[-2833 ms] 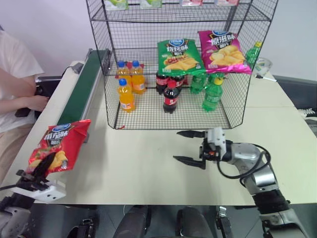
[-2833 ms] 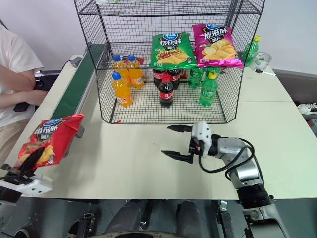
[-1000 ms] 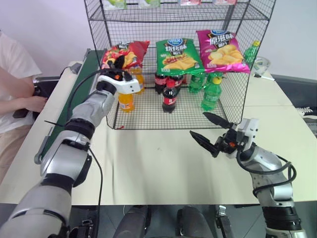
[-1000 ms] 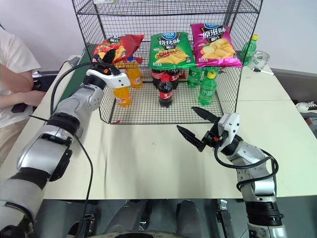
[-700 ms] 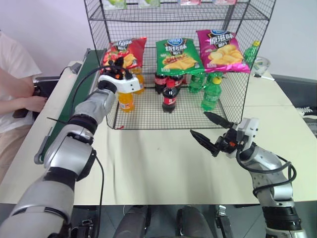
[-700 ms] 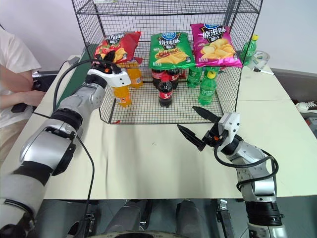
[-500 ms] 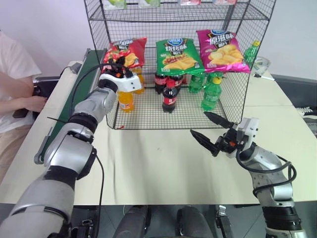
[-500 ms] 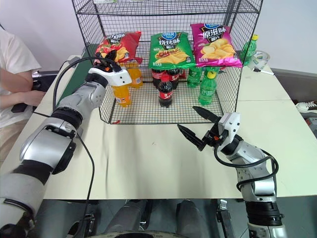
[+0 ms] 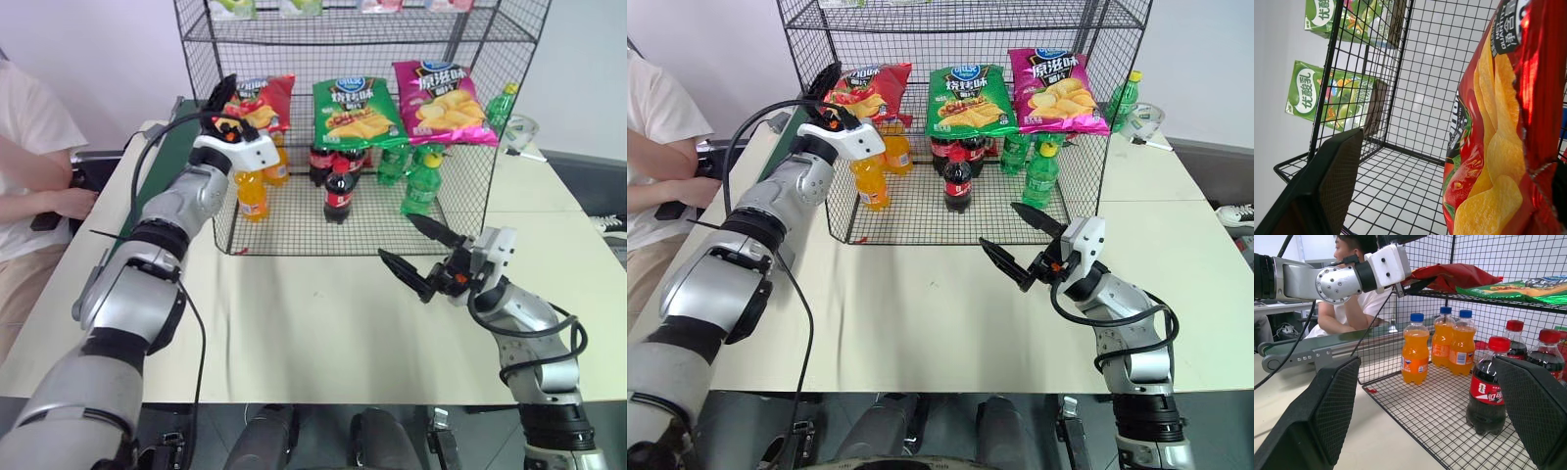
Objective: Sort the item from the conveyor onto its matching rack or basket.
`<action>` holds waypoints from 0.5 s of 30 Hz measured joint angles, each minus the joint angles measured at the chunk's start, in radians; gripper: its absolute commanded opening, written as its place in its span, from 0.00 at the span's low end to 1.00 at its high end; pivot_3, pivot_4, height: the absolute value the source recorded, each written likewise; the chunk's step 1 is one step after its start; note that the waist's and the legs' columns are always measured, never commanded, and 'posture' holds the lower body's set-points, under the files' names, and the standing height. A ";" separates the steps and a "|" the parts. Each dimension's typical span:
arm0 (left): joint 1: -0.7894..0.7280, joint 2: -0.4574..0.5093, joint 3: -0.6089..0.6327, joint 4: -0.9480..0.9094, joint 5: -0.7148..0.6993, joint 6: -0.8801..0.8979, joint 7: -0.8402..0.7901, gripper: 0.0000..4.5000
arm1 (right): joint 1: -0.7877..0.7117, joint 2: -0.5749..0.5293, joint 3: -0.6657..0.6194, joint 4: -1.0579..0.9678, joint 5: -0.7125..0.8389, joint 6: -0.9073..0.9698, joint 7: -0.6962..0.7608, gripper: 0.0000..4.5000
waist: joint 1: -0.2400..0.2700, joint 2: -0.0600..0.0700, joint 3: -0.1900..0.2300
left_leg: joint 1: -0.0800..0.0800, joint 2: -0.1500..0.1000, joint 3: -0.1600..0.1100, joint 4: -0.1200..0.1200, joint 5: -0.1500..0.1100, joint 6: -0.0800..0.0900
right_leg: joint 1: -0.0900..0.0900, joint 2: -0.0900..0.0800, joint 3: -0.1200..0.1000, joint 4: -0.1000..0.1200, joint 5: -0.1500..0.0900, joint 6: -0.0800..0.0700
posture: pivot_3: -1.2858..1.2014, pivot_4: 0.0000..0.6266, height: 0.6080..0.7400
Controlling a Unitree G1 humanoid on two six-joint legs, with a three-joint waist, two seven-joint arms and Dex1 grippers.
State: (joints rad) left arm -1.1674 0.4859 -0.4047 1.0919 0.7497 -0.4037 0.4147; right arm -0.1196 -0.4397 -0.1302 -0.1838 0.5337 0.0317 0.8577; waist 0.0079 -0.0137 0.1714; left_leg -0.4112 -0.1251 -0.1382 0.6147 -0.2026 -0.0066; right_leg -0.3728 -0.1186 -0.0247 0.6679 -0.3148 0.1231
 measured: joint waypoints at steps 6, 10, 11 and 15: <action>0.186 0.062 0.041 -0.292 -0.055 -0.008 -0.101 1.00 | 0.007 0.003 -0.002 0.006 0.000 -0.016 0.003 1.00 | -0.005 0.000 0.000 | 0.000 0.000 0.000 0.000 0.000 0.000 | 0.000 0.000 0.001 0.000 0.000 0.000 | 0.52 0.24 1.00; 0.422 0.123 0.114 -0.628 -0.127 0.029 -0.230 1.00 | 0.006 0.004 0.001 0.015 -0.001 -0.019 0.006 1.00 | -0.018 0.001 0.000 | -0.001 0.000 0.000 -0.001 0.000 0.000 | -0.002 0.000 0.003 0.000 0.000 0.000 | 0.52 0.24 1.00; 0.477 0.149 0.135 -0.703 -0.144 0.036 -0.261 1.00 | 0.009 0.003 -0.002 0.015 -0.001 -0.020 0.007 1.00 | -0.024 0.001 0.000 | -0.001 0.001 0.000 -0.001 0.000 0.000 | -0.002 0.000 0.004 0.000 0.000 -0.001 | 0.52 0.24 1.00; 0.662 0.179 0.282 -0.944 -0.392 0.078 -0.449 1.00 | 0.027 -0.004 -0.014 0.015 0.000 -0.021 0.017 1.00 | -0.022 0.002 -0.001 | 0.000 0.001 0.000 -0.002 0.000 0.000 | -0.002 0.000 0.005 -0.001 0.000 -0.001 | 0.52 0.24 1.00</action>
State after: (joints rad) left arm -0.5055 0.6654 -0.1229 0.1475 0.3576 -0.3257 -0.0347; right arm -0.0927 -0.4432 -0.1441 -0.1692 0.5336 0.0110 0.8747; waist -0.0138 -0.0114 0.1707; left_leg -0.4111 -0.1240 -0.1380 0.6131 -0.2026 -0.0067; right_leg -0.3745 -0.1189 -0.0198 0.6673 -0.3147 0.1222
